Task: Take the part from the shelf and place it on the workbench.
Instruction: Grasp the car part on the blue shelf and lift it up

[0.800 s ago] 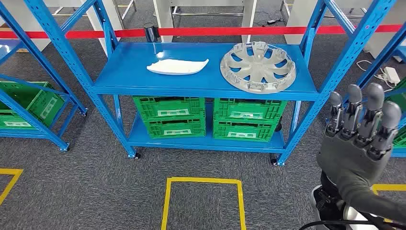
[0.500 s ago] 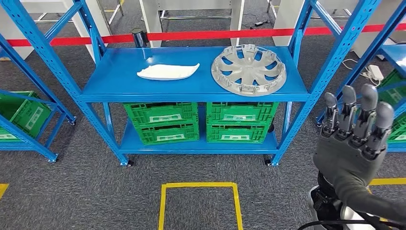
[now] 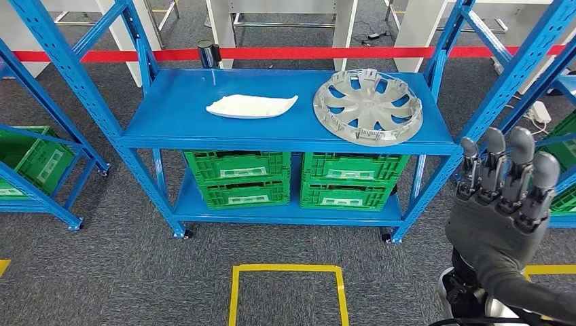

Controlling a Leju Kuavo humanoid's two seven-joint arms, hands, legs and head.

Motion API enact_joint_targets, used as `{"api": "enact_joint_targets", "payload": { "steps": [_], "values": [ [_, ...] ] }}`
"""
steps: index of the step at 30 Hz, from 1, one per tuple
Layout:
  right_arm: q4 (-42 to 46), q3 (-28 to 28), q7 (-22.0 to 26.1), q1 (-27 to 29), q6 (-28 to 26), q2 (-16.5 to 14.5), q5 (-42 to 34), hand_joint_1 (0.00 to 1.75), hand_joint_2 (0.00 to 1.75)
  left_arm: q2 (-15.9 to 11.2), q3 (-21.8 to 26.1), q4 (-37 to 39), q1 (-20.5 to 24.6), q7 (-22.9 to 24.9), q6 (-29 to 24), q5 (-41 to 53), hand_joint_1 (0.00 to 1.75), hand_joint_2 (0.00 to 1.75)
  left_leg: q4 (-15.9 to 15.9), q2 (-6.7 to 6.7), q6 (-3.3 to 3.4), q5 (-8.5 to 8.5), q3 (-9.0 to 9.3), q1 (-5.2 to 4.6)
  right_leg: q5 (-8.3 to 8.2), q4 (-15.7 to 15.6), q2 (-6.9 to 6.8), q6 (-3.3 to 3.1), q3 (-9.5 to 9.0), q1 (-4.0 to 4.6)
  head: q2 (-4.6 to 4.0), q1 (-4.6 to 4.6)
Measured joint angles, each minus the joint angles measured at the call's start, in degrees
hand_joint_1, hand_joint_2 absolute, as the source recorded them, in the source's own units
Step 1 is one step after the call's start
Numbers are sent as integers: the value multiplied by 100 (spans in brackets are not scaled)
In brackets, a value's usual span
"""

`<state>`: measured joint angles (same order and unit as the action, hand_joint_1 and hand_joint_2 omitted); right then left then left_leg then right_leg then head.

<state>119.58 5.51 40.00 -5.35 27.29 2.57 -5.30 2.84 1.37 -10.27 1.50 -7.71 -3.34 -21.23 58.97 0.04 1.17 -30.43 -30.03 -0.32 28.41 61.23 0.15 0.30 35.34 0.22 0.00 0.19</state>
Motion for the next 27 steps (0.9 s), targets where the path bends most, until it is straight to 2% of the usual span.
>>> {"api": "enact_joint_targets", "payload": {
  "steps": [2, 4, 5, 6, 9, 10, 11, 12, 14, 16, 18, 19, 20, 21, 22, 24, 25, 26, 27],
  "values": [
    [0, -13, -1, 8, 4, -1, 2, 0, 0, 1, 1, 0, -1, -1, 0, 3, 0, 0, 11, 10, -69, -16, 47, -15, 101, -159, -9, -42, -69, 23, 0, 8],
    [1, -20, 1, 20, 8, -5, 2, 0, 0, -5, 1, -1, -7, -1, 0, 6, 0, 0, 95, 15, -140, -24, 89, -23, -10, -226, 8, -95, -177, -13, 0, 11],
    [1, -25, 1, 18, 11, -9, 3, 0, 0, -7, 1, -1, -4, -3, 1, 7, 0, 0, 227, 12, -172, -60, 49, -22, -42, -248, 9, -126, -244, -36, 0, -2],
    [2, -31, 2, 15, 14, -15, 4, 0, 0, -8, 1, -1, 4, -4, 1, 8, 0, 0, 444, 9, -200, -149, -64, -15, -33, -262, 6, -151, -305, -53, 0, -15],
    [2, -45, -1, 27, 16, -26, 4, 0, 0, -11, 1, 1, 13, -7, 2, 9, 0, 0, 1399, 6, -283, -544, -722, 39, 49, -275, 13, -181, -383, -65, 0, -50],
    [2, -49, -2, 39, 19, -27, 8, 0, 0, -14, 1, 2, 4, -7, 2, 10, 0, 0, 1561, 7, -306, -584, -888, 55, 82, -275, 24, -176, -411, -69, 0, -53],
    [2, -51, -2, 49, 24, -28, 17, 0, 0, -18, 1, 3, -7, -7, 2, 11, 0, 0, 1531, 8, -322, -506, -956, 67, 119, -274, 38, -164, -451, -76, 0, -57],
    [2, -52, -1, 54, 32, -28, 26, 0, 0, -20, 1, 4, -16, -8, 3, 12, 0, 0, 1301, 9, -329, -310, -923, 78, 159, -274, 50, -147, -504, -85, 0, -60],
    [2, -53, 0, 56, 50, -33, 40, 0, 0, -24, 1, 9, -26, -9, 5, 14, 0, 0, 543, 11, -323, 200, -691, 90, 252, -269, 59, -92, -619, -98, 0, -67],
    [3, -54, -1, 56, 62, -44, 44, 0, 0, -23, 1, 16, -22, -11, 13, 16, 0, 0, 114, 15, -253, 340, -543, 74, 330, -281, 63, -15, -681, -95, 0, -73],
    [5, -56, 0, 60, 67, -53, 45, 0, 0, -21, 1, 20, -27, -11, 19, 16, 0, 0, 72, 13, -146, 298, -495, 63, 334, -260, 70, 63, -718, -83, 0, -75],
    [7, -58, -1, 60, 67, -55, 43, 0, 0, -20, 1, 20, -32, -11, 20, 16, 0, 0, 49, 8, -105, 339, -448, 71, 328, -210, 65, 94, -728, -82, 0, -72],
    [8, -61, 2, 58, 67, -56, 39, 0, 0, -20, 1, 21, -35, -12, 20, 16, 0, 0, 33, 4, -67, 350, -404, 83, 319, -74, 55, 117, -688, -81, 0, -64],
    [9, -65, 3, 52, 68, -56, 28, 0, 0, -22, 2, 22, -31, -13, 20, 16, 0, 0, 26, 2, -38, 335, -356, 90, 356, 137, 43, 133, -571, -84, 0, -50],
    [10, -72, 3, 49, 69, -55, 16, 0, 0, -25, 2, 21, -24, -13, 20, 16, 0, 0, 18, 1, -15, 311, -331, 93, 442, 449, 32, 150, -368, -87, 0, -36],
    [11, -86, 3, 56, 70, -55, -9, 0, 0, -30, 3, 22, -20, -11, 20, 16, 0, 0, 17, 1, 11, 245, -285, 85, 731, 1115, 24, 175, 143, -84, 0, -14],
    [11, -94, 3, 65, 70, -55, -18, 0, 0, -30, 3, 23, -25, -9, 20, 17, 0, 0, 18, 1, 13, 205, -249, 80, 840, 1306, 24, 179, 343, -83, 0, -11],
    [11, -100, 2, 71, 72, -55, -24, 0, 0, -30, 3, 24, -31, -7, 20, 17, 0, 0, 18, 0, 11, 162, -200, 76, 845, 1322, 24, 172, 454, -80, 0, -7],
    [11, -105, 2, 74, 75, -54, -28, 0, 0, -30, 3, 25, -36, -5, 20, 18, 0, 0, 17, -1, 8, 116, -137, 74, 715, 1148, 23, 152, 465, -76, 0, -3]
  ]
}}
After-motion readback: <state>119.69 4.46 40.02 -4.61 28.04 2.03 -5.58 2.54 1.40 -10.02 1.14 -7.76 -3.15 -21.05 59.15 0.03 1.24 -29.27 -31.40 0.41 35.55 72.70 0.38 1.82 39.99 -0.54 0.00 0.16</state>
